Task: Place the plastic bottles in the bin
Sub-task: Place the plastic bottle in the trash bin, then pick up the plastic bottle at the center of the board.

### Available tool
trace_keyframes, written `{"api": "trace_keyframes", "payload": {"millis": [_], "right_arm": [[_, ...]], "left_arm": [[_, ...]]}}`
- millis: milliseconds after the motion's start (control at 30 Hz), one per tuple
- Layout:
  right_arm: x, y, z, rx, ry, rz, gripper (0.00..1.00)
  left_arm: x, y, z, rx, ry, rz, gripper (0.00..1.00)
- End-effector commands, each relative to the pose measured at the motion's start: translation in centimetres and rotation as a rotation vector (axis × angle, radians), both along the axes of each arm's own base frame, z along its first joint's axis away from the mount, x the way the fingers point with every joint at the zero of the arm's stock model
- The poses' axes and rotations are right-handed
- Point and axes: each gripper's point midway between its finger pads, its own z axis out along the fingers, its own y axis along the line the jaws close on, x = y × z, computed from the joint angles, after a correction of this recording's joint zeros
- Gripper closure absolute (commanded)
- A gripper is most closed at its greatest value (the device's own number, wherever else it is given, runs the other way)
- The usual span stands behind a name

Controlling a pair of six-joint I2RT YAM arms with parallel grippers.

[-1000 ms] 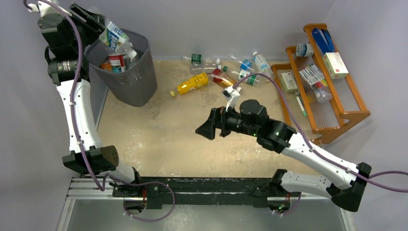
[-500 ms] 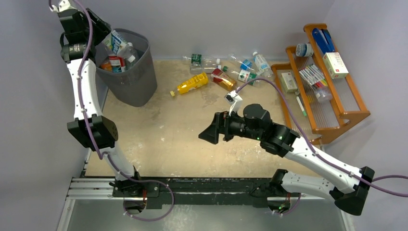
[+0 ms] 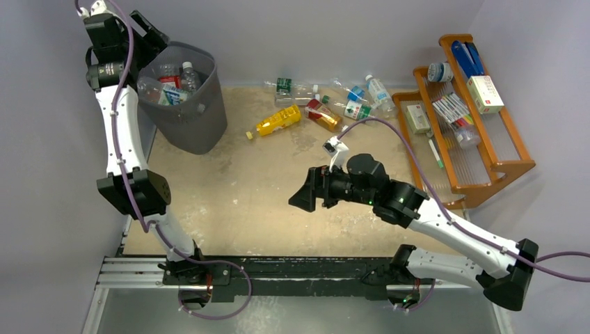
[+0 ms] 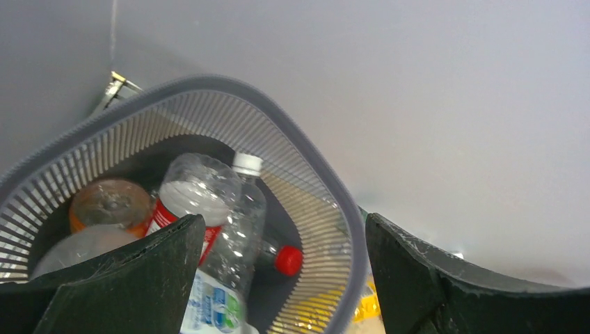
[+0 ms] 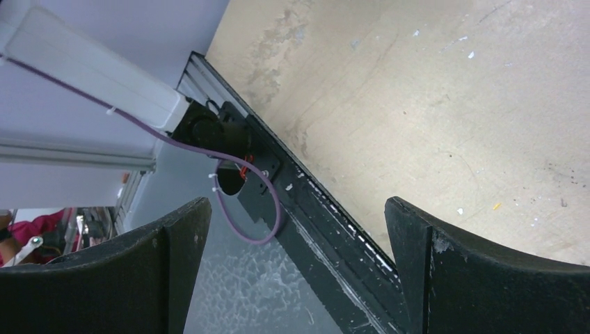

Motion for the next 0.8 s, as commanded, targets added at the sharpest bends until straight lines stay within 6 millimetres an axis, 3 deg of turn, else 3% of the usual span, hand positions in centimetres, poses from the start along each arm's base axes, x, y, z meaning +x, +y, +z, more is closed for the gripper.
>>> {"api": "trace_keyframes", "payload": {"millis": [0,200,333,467,667,767], "right_arm": [[0.8,0.2,2.0,0.0,-0.044,-0.015,0.03],[5.0,-0.9,2.7,-0.153,-0.135,-0.144,0.0],[9.9,-2.0,2.3,-0.195,-0.155,-0.2,0.0],[16.0,-4.9,1.2,-0.269,-0.193,-0.321,0.04],[24.6,-8.7,-4.6,-0.577,-0.207,-0.515,0.32],[28.1,-10.5,-6.7,-0.616,-0.19,-0.55,0.37]], "left_arm": [[-3.7,-4.6,7.4,0.002,-0.177,-0.122,0.15],[-6.9,-10.5,7.6,0.016,-0.157,-0.24,0.15],[-9.2,-13.2,5.8,-0.001,-0.139,-0.298,0.14],[-11.2,-14.6,4.5,-0.015,-0.122,-0.336,0.14],[-14.1,-15.7,1.9,-0.079,-0.11,-0.351,0.14],[-15.3,-16.4,0.2,-0.098,-0.095,-0.374,0.13]]}}
